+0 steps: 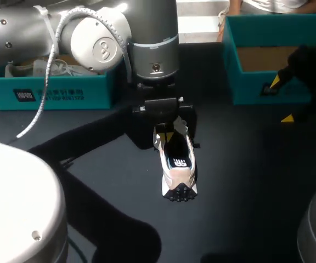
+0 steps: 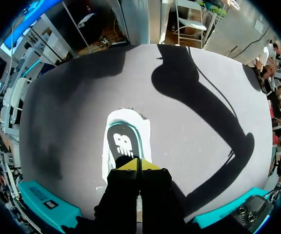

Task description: Take the shoe out of the shoebox, open the shoe tongue, remove and reinsert the insole, then place the shoe into the shoebox

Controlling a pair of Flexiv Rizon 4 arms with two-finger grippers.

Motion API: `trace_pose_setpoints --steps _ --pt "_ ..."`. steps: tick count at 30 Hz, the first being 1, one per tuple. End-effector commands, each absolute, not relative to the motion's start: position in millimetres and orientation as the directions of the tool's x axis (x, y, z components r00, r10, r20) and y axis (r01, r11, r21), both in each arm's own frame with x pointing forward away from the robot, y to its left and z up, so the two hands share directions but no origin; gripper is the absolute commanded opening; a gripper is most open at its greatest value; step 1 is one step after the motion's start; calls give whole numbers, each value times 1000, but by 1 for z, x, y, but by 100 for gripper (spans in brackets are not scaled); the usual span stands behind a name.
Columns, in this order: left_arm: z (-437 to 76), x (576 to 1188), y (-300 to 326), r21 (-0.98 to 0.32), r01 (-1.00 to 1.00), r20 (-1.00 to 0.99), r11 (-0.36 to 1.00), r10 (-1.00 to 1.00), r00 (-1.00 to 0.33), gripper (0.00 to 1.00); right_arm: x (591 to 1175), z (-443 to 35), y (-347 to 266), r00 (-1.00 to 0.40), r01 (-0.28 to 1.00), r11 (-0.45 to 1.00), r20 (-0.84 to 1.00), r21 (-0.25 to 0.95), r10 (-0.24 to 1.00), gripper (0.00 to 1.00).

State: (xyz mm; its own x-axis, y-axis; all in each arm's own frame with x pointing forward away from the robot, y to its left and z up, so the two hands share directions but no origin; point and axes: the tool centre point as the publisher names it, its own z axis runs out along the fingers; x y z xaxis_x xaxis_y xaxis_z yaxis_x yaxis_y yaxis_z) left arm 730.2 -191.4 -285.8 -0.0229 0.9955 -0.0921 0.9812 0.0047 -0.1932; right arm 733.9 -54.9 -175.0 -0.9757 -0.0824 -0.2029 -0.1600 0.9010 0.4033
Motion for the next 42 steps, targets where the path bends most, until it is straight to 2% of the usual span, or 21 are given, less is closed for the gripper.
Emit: trace_pose_setpoints --steps 1,9,23,26,34,42 --pt "-300 719 -198 -153 988 -85 10 996 -23 0 734 -175 -55 -976 -159 902 -203 402 -82 100" --pt "-332 715 -219 -116 991 -111 64 991 -77 0 734 -175 -55 -976 -159 902 -203 402 -82 100" --pt "-385 714 -227 -39 996 -71 74 995 -77 0 734 -175 -55 -976 -159 902 -203 402 -82 100" --pt "-388 716 -225 -15 997 -51 77 996 -78 0 734 -175 -55 -976 -159 902 -203 402 -82 100" --pt "-349 717 -228 11 997 -116 73 991 -71 0 734 -175 -55 -976 -159 902 -203 402 -82 100" --pt "-368 706 -239 3 999 -129 50 990 -49 0 734 -175 -55 -976 -159 902 -203 402 -82 100"
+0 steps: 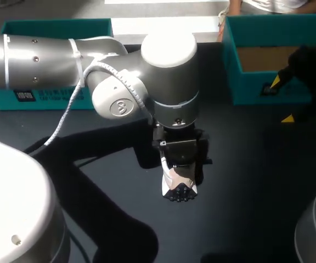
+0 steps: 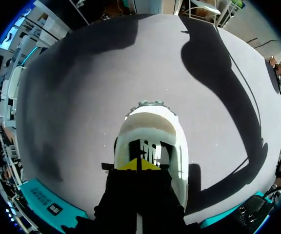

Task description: Take the shoe out of the shoebox, open the shoe tongue, remove and reinsert the insole, then place the shoe into the shoebox

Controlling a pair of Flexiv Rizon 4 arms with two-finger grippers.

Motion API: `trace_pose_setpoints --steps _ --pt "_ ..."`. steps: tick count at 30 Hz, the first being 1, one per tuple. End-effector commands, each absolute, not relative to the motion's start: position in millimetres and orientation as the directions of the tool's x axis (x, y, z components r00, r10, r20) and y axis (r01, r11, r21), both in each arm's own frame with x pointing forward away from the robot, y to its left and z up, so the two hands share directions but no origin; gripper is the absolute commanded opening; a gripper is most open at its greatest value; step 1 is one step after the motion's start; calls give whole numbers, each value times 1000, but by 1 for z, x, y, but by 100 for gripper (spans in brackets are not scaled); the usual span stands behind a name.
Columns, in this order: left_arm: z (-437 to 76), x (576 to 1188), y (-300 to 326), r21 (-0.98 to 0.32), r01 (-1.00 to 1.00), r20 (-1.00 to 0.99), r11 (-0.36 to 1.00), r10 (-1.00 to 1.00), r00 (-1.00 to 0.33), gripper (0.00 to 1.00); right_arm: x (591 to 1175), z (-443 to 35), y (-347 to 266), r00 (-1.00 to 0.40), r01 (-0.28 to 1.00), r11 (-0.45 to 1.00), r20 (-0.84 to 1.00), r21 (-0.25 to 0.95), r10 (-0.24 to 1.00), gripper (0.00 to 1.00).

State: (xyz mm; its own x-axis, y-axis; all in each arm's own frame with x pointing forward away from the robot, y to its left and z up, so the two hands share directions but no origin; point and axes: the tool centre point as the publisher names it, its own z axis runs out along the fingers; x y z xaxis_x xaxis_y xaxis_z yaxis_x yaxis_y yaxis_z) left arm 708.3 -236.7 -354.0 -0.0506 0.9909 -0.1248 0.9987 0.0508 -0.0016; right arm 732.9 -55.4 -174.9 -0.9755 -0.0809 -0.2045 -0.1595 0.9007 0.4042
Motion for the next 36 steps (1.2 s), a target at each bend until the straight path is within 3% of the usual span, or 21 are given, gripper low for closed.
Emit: trace_pose_setpoints --steps 1,9,23,33,36 --pt "-373 706 -239 2 998 -124 56 991 -55 0 734 -175 -55 -976 -159 902 -203 402 -82 100" --pt "-393 698 -237 20 998 -96 58 994 -56 0 734 -175 -55 -976 -159 902 -203 402 -82 100" --pt "-383 689 -226 48 997 -99 68 993 -63 0 734 -175 -55 -976 -159 902 -203 402 -82 100" --pt "-336 710 -219 94 988 -146 126 983 -111 0 734 -175 -55 -976 -159 902 -203 402 -82 100" --pt "-326 718 -218 172 977 -142 130 984 -106 0 734 -175 -55 -976 -159 902 -203 402 -82 100"
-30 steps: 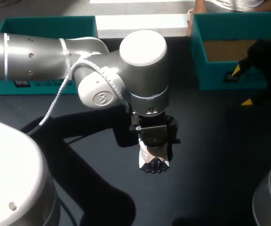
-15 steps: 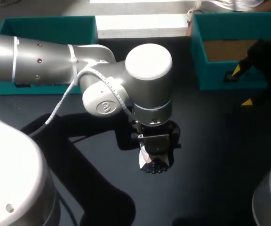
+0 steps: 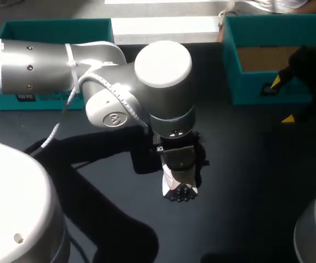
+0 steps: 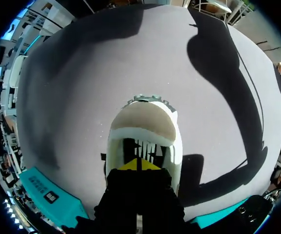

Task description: Take the shoe out of the shoebox, open the shoe tongue, remove and reinsert the insole, then place the shoe into the shoebox

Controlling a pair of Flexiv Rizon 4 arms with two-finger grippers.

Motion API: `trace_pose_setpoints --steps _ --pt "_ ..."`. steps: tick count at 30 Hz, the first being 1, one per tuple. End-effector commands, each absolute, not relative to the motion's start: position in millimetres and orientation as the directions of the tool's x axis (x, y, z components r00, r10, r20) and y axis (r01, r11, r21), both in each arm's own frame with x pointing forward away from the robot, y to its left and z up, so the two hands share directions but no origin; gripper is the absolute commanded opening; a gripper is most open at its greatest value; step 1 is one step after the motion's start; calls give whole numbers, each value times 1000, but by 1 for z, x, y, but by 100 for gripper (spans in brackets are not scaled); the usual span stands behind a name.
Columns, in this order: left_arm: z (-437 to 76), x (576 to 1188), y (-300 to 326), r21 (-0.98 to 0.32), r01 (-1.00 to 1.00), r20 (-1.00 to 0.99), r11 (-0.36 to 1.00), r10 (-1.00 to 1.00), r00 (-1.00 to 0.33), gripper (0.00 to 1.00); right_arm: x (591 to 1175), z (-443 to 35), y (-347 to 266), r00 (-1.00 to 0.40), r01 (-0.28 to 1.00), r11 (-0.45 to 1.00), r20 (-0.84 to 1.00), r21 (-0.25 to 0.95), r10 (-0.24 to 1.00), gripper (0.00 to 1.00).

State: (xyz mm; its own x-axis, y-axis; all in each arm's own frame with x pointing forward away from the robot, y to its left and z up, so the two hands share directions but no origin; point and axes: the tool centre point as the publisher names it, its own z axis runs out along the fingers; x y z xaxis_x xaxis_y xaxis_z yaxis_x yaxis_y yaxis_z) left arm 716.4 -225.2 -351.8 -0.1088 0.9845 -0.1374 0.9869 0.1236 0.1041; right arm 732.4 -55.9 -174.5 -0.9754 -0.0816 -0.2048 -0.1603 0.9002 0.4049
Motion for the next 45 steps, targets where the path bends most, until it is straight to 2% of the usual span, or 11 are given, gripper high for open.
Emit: trace_pose_setpoints --steps 1,5,13,15,16,17,18,19,20,35,45 --pt "-324 722 -218 197 972 -131 129 986 -105 0 734 -175 -55 -976 -159 902 -203 402 -82 100" --pt "-324 735 -220 299 942 -148 154 982 -114 0 734 -175 -55 -976 -159 902 -203 402 -82 100" --pt "-343 742 -224 357 916 -105 180 983 -152 0 734 -175 -55 -976 -159 902 -203 402 -82 100" --pt "-348 744 -224 357 917 -90 178 984 -156 38 734 -175 -55 -976 -159 902 -203 402 -82 100" --pt "-349 745 -224 353 918 -90 182 983 -161 45 734 -175 -55 -976 -159 902 -203 402 -82 100" --pt "-349 745 -224 353 917 -89 183 983 -162 58 734 -175 -55 -976 -159 902 -203 402 -82 100" --pt "-348 746 -224 353 917 -89 184 983 -163 79 734 -175 -55 -976 -159 902 -203 402 -82 100" --pt "-348 746 -225 355 916 -93 187 982 -164 96 734 -175 -55 -976 -159 902 -203 402 -82 100" --pt "-347 747 -224 355 916 -93 187 982 -165 100 734 -175 -55 -976 -159 902 -203 402 -82 100" --pt "-347 756 -216 382 908 -77 169 985 -151 100 734 -175 -55 -976 -159 902 -203 402 -82 100" --pt "-325 752 -209 412 898 -90 156 987 -130 100 734 -175 -55 -976 -159 902 -203 402 -82 100"
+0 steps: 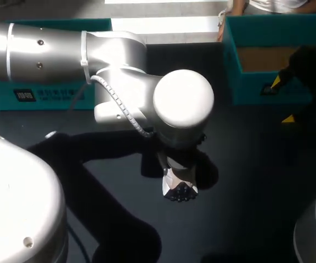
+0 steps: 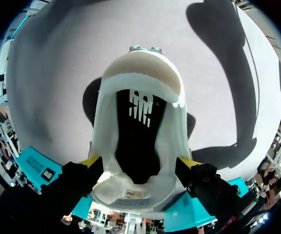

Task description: Take the shoe out of the shoebox, open the shoe tongue, remove and reinsert the insole, then place the shoe into the shoebox

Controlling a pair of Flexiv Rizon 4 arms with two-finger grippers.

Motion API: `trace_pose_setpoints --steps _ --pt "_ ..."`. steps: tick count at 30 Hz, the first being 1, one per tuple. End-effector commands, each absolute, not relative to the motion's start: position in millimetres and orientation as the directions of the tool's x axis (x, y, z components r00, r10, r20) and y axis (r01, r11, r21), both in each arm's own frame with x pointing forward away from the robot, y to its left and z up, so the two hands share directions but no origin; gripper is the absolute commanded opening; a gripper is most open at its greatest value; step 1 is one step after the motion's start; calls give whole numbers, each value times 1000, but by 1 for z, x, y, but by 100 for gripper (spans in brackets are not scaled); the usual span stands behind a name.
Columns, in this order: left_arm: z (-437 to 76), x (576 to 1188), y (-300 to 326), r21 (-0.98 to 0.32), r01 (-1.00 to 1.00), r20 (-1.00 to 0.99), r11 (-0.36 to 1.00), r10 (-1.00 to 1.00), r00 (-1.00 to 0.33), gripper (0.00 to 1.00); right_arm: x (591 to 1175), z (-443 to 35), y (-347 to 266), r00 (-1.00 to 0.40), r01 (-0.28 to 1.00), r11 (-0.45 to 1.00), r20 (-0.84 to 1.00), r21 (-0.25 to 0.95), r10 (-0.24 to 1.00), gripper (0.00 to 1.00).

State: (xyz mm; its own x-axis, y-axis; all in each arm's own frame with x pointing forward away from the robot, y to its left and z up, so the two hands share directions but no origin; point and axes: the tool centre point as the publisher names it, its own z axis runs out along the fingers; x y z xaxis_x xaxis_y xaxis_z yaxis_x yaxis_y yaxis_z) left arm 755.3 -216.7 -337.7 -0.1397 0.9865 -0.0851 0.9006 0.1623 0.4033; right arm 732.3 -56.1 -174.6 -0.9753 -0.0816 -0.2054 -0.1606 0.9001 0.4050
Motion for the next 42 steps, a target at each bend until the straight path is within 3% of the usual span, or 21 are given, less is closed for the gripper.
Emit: trace_pose_setpoints --steps 1,17,25,26,28,30,31,42 --pt "-322 752 -208 413 898 -93 154 988 -127 100 734 -175 -55 -976 -159 902 -203 402 -82 100" --pt "-276 780 -208 439 884 -142 160 984 -107 100 734 -175 -55 -976 -159 902 -203 402 -82 100" --pt "-292 797 -211 431 897 -75 104 994 -79 100 734 -175 -55 -976 -159 902 -203 402 -82 100" --pt "-294 797 -211 426 899 -74 103 994 -79 90 734 -175 -55 -976 -159 902 -203 402 -82 100" --pt "-298 797 -211 421 902 -69 100 995 -78 79 734 -175 -55 -976 -159 902 -203 402 -82 100" --pt "-299 795 -210 411 906 -71 98 995 -75 74 734 -175 -55 -976 -159 902 -203 402 -82 100" --pt "-299 794 -210 408 908 -72 98 995 -75 60 734 -175 -55 -976 -159 902 -203 402 -82 100" --pt "-313 782 -208 370 927 -45 61 998 -48 54 734 -175 -55 -976 -159 902 -203 402 -82 100"
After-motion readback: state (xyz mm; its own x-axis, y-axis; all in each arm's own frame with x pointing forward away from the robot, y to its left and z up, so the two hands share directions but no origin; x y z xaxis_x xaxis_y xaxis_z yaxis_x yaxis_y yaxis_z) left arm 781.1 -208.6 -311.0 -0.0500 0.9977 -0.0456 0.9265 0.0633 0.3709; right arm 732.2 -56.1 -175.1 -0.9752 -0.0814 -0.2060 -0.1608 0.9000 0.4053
